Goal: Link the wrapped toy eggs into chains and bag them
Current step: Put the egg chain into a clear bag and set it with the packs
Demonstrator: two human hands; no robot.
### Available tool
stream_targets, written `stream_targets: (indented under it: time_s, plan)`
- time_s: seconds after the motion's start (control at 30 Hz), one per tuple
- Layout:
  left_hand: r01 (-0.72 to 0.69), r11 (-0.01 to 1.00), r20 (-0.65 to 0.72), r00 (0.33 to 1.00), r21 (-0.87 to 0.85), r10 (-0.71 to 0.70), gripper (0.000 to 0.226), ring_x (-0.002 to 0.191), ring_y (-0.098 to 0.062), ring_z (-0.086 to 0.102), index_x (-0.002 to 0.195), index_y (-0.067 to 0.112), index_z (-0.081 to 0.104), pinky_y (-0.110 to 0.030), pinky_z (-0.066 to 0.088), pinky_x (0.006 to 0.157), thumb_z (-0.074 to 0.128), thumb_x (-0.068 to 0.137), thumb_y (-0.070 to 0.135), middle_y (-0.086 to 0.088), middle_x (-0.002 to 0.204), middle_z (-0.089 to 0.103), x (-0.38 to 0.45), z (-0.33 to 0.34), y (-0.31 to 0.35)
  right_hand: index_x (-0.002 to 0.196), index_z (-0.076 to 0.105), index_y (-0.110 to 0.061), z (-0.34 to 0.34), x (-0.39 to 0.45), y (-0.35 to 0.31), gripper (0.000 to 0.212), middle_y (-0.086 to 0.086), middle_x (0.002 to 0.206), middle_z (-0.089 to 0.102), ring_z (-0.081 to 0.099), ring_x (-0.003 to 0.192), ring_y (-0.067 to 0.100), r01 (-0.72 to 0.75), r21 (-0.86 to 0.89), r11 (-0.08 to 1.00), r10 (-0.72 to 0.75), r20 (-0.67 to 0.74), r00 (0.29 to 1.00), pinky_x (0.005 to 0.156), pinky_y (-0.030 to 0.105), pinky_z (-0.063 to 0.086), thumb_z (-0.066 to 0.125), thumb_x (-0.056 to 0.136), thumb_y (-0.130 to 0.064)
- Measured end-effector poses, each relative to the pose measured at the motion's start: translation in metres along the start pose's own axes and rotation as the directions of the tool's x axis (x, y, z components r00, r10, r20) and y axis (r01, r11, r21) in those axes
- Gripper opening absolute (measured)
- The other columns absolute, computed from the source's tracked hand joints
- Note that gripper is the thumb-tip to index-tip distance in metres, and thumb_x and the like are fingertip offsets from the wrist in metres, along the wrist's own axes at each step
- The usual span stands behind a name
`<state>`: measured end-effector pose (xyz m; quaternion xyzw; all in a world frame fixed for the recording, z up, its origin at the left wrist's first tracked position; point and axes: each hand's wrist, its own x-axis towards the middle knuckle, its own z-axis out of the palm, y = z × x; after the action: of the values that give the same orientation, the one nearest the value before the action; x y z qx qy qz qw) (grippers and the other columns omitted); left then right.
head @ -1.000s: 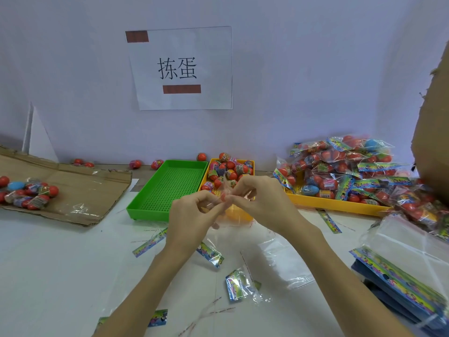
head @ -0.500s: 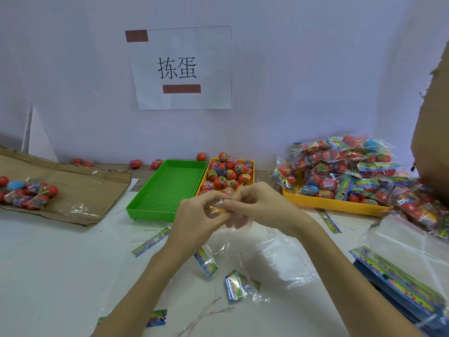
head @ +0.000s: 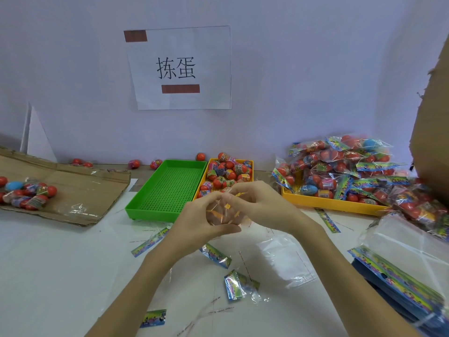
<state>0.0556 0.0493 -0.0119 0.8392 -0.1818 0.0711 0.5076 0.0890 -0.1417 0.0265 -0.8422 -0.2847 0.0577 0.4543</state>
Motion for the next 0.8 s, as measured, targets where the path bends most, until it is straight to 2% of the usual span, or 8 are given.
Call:
stream_targets:
  time_s: [0.1,0.17,0.27,0.37,0.5,0.57,0.7,0.8]
  plan:
    - [0.03,0.998,0.068,0.997,-0.064,-0.026,0.042,0.065,-0.026,0.077,0.097,0.034,0.066,-0.039,0.06,0.054,0.096,0.073,0.019,-0.002,0.087,0.077,-0.001,-0.001,0.001,0.092,0.077,-0.017,-0.001,-0.001,0.0,0.036,-0.003,0.077,0.078,0.076,0.068,0.013,0.041,-0.008,0.999,-0.042,-0.066,0.997,0.072,0.034,0.064,0.051,0.107,-0.037]
    - [0.04,0.997,0.096,0.995,-0.06,-0.034,0.045,0.062,-0.027,0.076,0.107,0.03,0.068,-0.04,0.062,0.057,0.095,0.074,0.018,-0.001,0.089,0.079,0.0,-0.002,0.0,0.088,0.076,-0.013,-0.003,-0.002,-0.001,0.04,-0.002,0.072,0.077,0.075,0.062,0.013,0.06,0.039,0.997,-0.055,-0.119,0.991,0.065,0.027,0.062,0.05,0.107,-0.037]
    - [0.046,0.997,0.111,0.993,-0.063,-0.039,0.045,0.063,-0.024,0.076,0.107,0.038,0.067,-0.035,0.061,0.059,0.095,0.075,0.023,0.0,0.09,0.08,0.002,-0.005,-0.001,0.092,0.075,-0.007,-0.007,-0.002,-0.001,0.043,0.007,0.074,0.077,0.076,0.066,0.027,0.018,0.169,0.985,0.008,-0.154,0.988,0.057,0.038,0.064,0.049,0.107,-0.037]
    - [0.037,0.993,0.09,0.996,-0.11,-0.027,0.056,0.078,-0.019,0.077,0.116,0.034,0.068,-0.025,0.056,0.065,0.097,0.069,0.036,0.0,0.096,0.08,0.003,-0.004,-0.001,0.095,0.074,-0.012,-0.004,-0.002,0.001,0.043,0.005,0.075,0.077,0.076,0.064,0.025,0.025,0.105,0.994,-0.011,-0.136,0.991,0.058,0.038,0.064,0.046,0.107,-0.043]
    - [0.047,0.991,0.041,0.998,-0.122,-0.043,0.045,0.075,-0.033,0.077,0.112,0.018,0.071,-0.051,0.063,0.076,0.096,0.074,0.018,-0.011,0.089,0.078,0.003,-0.005,-0.005,0.098,0.074,-0.012,0.006,0.0,0.003,0.046,0.003,0.072,0.077,0.076,0.065,0.021,0.02,0.073,0.997,-0.015,-0.075,0.997,0.064,0.038,0.065,0.045,0.107,-0.045]
    - [0.056,0.995,0.024,0.998,-0.078,-0.054,0.035,0.074,-0.032,0.078,0.104,0.015,0.074,-0.05,0.063,0.075,0.094,0.075,0.016,-0.009,0.085,0.079,0.003,-0.007,-0.006,0.093,0.077,-0.014,0.004,0.001,0.004,0.047,0.001,0.074,0.078,0.077,0.067,0.02,0.026,0.098,0.995,-0.019,-0.075,0.997,0.064,0.034,0.065,0.045,0.107,-0.045]
    - [0.117,0.988,-0.028,0.992,-0.103,-0.12,0.024,0.067,-0.027,0.078,0.095,0.015,0.077,-0.036,0.063,0.065,0.092,0.077,0.017,-0.007,0.075,0.079,0.004,-0.014,-0.006,0.091,0.077,-0.009,-0.005,0.004,0.01,0.044,0.002,0.076,0.078,0.076,0.071,0.019,0.129,0.183,0.975,-0.066,-0.319,0.946,0.065,0.036,0.064,0.046,0.109,-0.035]
    - [0.161,0.972,-0.124,0.975,-0.169,-0.183,0.017,0.069,-0.029,0.079,0.091,0.011,0.077,-0.039,0.063,0.065,0.09,0.081,0.014,-0.01,0.075,0.079,0.004,-0.017,-0.008,0.094,0.072,-0.02,-0.004,0.007,0.024,0.028,-0.007,0.082,0.074,0.07,0.074,0.007,0.115,-0.061,0.991,-0.129,-0.57,0.811,0.066,0.024,0.059,0.049,0.109,-0.026]
